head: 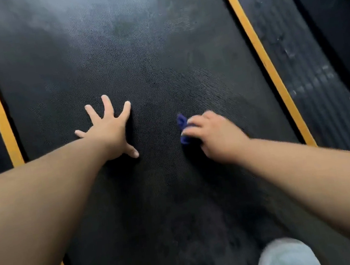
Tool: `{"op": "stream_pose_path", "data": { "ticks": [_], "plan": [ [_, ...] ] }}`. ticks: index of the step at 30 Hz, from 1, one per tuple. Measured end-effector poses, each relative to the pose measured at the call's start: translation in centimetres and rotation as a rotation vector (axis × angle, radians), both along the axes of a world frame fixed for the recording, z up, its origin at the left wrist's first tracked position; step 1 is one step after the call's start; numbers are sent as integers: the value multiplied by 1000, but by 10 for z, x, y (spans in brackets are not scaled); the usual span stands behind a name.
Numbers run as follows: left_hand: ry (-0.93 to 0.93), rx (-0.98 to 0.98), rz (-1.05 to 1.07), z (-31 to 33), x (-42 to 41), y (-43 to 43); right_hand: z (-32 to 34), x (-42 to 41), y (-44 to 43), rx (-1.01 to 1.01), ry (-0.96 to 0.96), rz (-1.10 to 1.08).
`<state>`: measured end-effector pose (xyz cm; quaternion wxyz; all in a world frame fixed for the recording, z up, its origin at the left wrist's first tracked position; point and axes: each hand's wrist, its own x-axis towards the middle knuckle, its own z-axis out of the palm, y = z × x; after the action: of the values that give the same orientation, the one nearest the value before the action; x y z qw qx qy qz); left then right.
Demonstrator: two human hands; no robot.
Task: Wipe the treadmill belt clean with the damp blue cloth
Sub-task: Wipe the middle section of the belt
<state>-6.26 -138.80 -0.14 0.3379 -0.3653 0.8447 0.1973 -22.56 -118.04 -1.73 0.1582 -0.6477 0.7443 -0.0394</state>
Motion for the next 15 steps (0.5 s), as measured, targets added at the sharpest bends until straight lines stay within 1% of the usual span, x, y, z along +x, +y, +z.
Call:
{"op": "stream_pose_path", "data": {
  "ticks": [2, 3, 4, 5, 7, 8, 9, 11, 14, 15],
  "plan": [
    [-6, -11, 5, -1, 3, -2, -5, -35, -33, -72, 11, -199],
    [-4, -18, 5, -2, 3, -1, -7, -47, -43, -74, 36, -293],
    [-1, -22, -2, -3, 1, 0, -7, -53, -42, -71, 57, -311],
    [2, -30, -12, -4, -1, 1, -8, -55, -30, -77, 77, -224],
    [-12, -53, 1, -1, 3, -1, -2, -47, 8, -88, 26, 87],
    [-17, -49, 5, 1, 3, 0, 1, -44, 33, -67, 4, 173],
    [-12, -46, 1, 0, 2, 1, 3, -42, 53, -63, -8, 190],
    [5, -59, 1, -1, 3, 0, 2, -48, 54, -85, -48, 140],
    [7, -72, -20, -4, 3, -1, -9, -67, 1, -133, 16, 134],
    [1, -77, -18, -5, 3, -1, -10, -75, -25, -173, 32, 44]
  ]
}}
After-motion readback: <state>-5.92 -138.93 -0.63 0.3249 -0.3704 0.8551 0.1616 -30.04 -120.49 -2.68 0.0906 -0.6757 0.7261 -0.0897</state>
